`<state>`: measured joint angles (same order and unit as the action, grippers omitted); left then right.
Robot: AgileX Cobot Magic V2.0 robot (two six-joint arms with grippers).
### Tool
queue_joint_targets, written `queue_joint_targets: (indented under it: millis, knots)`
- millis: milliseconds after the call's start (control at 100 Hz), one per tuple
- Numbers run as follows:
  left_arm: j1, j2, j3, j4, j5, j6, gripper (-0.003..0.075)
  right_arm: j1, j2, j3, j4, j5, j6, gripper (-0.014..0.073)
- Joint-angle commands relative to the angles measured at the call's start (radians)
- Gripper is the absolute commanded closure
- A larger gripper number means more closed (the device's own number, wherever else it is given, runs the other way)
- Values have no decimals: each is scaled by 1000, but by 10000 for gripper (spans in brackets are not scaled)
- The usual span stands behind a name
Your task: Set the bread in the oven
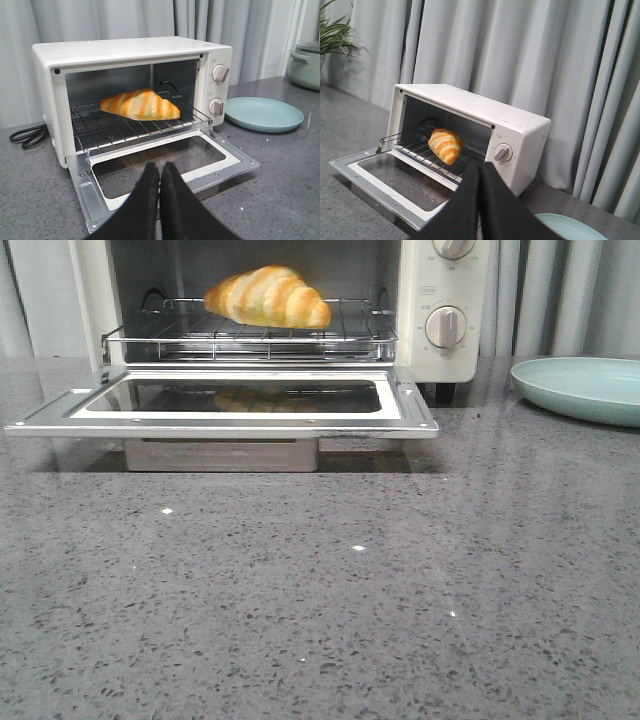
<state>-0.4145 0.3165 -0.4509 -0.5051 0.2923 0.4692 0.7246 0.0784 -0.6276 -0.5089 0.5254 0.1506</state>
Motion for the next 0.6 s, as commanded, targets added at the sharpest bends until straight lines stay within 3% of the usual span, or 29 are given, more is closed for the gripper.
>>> queue_joint_targets:
  millis: [0,160,290,420,590]
  knots:
    - [2,7,-25,-17,-74,-8,741,-4,15,-21,-26,-75,3,643]
    - [2,5,10,-3,-79,-8,741,-4,15,-21,-26,-75,3,643]
    - [18,-56,69,198,-105,1,741,-4,15,-21,-26,-75,3,643]
    - [85,-170,197,241,-168,-4,741,-4,15,-21,-26,-75,3,643]
    - [204,-339,364,299,-217,-195,741,-4,15,-21,-26,-75,3,643]
